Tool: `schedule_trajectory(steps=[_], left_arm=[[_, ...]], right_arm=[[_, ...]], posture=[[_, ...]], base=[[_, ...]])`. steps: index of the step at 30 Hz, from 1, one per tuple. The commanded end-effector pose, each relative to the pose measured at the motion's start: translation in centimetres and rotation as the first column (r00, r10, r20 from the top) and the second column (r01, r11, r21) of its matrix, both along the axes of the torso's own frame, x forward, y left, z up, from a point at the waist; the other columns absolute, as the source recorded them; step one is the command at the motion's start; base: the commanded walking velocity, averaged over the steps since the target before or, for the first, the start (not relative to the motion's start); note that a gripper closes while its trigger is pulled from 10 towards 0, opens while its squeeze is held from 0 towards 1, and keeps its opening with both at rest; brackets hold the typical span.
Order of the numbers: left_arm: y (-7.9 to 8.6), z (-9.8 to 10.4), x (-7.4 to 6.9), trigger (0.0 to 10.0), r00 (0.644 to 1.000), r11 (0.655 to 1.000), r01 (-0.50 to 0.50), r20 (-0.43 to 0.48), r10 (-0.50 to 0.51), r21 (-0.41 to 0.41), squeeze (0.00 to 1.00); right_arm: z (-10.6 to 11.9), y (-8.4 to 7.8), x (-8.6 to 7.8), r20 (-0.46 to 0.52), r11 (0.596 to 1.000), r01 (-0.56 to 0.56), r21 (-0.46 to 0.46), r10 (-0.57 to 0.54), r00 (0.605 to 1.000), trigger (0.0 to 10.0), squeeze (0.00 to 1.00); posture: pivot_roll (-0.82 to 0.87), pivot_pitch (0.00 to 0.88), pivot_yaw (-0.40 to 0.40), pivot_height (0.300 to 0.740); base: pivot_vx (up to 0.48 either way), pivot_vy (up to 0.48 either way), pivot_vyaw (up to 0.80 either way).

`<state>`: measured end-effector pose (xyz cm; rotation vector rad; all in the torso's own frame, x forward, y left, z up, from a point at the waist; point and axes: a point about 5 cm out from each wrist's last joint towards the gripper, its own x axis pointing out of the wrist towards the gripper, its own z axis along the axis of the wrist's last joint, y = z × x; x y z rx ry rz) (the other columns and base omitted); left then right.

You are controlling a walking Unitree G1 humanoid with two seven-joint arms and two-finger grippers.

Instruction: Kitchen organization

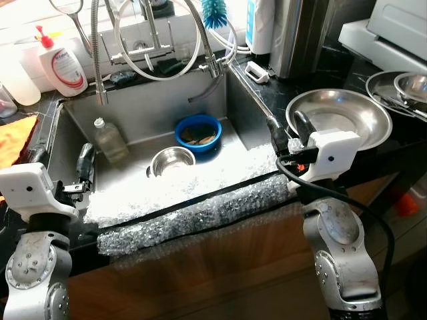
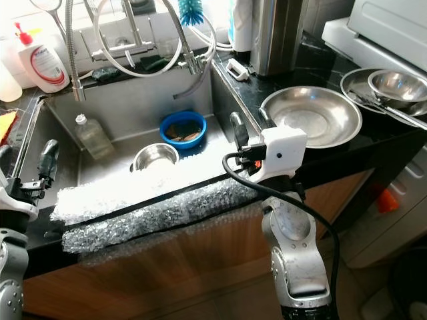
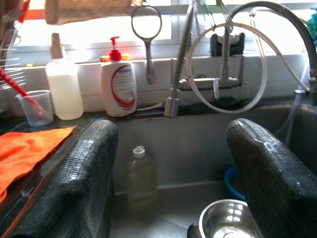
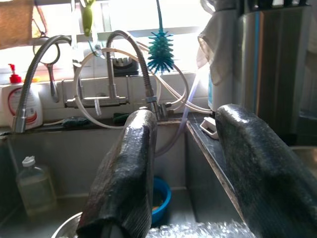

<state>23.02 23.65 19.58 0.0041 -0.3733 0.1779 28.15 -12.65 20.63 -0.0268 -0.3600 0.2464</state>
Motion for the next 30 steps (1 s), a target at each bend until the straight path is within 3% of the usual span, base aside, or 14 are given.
schedule_trajectory(steps=[1, 15, 20, 26, 30], left_arm=[[-0.1, -0.5, -0.2, 10.0, 1.0, 1.0, -0.028, -0.006, 0.028, 0.002, 0.0], [-1.3, -0.6, -0.2, 10.0, 1.0, 0.999, 0.001, -0.018, 0.0, 0.04, 0.0], [-1.8, -1.1, 0.5, 10.0, 0.999, 0.999, 0.03, -0.035, -0.029, 0.031, 0.0], [-2.1, -0.7, 1.1, 10.0, 0.998, 0.998, 0.053, -0.026, -0.052, 0.033, 0.0], [-1.8, -1.0, 1.4, 10.0, 0.999, 0.999, 0.035, -0.022, -0.035, 0.005, 0.0]], right_arm=[[0.2, 0.1, 0.3, 0.013, 1.0, -0.019, 0.006, 0.019, 1.0, 10.0, 0.0], [-0.8, -1.2, 1.2, -0.02, 0.999, 0.019, 0.037, -0.018, 1.0, 10.0, 0.0], [-4.1, -2.8, -0.1, -0.108, 0.996, 0.094, 0.014, -0.092, 0.99, 10.0, 0.0], [-4.0, -1.8, -0.1, -0.096, 0.995, 0.085, 0.045, -0.081, 0.992, 10.0, 0.0], [-3.0, -0.2, 0.3, -0.059, 0.998, 0.037, 0.053, -0.034, 0.998, 10.0, 0.0]], posture=[[-0.15, 0.0, 0.046, 0.74], [-0.12, 0.0, 0.046, 0.74], [-0.11, 0.0, 0.092, 0.74], [-0.11, 0.0, 0.107, 0.74], [-0.12, 0.0, 0.106, 0.74]], base=[[0.0, 0.0, 0.0], [0.0, 0.0, 0.0], [0.0, 0.0, 0.0], [0.0, 0.0, 0.0], [0.0, 0.0, 0.0]])
